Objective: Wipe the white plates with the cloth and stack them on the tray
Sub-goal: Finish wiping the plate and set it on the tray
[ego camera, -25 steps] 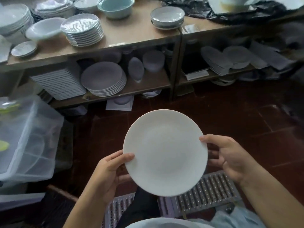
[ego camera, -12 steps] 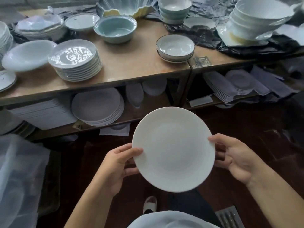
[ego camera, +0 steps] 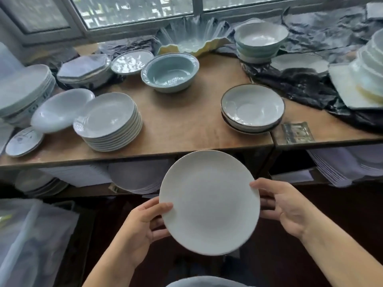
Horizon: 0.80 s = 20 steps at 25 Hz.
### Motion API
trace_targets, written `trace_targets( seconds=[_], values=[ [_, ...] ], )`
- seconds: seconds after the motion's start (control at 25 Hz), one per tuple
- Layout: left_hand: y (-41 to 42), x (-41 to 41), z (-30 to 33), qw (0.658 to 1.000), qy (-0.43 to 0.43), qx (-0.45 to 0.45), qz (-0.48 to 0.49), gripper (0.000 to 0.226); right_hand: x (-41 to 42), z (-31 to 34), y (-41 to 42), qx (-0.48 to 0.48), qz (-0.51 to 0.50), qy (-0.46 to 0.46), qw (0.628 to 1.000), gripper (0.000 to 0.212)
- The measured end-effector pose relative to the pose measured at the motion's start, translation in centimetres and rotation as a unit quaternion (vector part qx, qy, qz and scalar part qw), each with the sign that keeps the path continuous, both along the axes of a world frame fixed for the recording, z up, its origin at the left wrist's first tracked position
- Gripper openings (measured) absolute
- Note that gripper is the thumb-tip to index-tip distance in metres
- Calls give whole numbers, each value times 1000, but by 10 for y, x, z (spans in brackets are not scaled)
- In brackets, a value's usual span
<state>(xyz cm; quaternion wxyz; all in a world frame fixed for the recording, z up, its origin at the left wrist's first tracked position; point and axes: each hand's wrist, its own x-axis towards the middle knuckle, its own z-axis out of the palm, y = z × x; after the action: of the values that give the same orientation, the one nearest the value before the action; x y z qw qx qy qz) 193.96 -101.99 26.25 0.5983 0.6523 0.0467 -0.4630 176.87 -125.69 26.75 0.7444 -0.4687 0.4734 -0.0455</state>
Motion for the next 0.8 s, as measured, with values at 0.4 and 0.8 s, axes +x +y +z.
trace_targets(
  seconds=[0.4,0.8],
  values=[
    [-91,131,-28,993,28,20,116,39,186,-17,-106,17,57,67,996,44],
    [-166,287,-80,970,165,12,180,46,359,-64,-165,21,-8,179,984,57]
  ],
)
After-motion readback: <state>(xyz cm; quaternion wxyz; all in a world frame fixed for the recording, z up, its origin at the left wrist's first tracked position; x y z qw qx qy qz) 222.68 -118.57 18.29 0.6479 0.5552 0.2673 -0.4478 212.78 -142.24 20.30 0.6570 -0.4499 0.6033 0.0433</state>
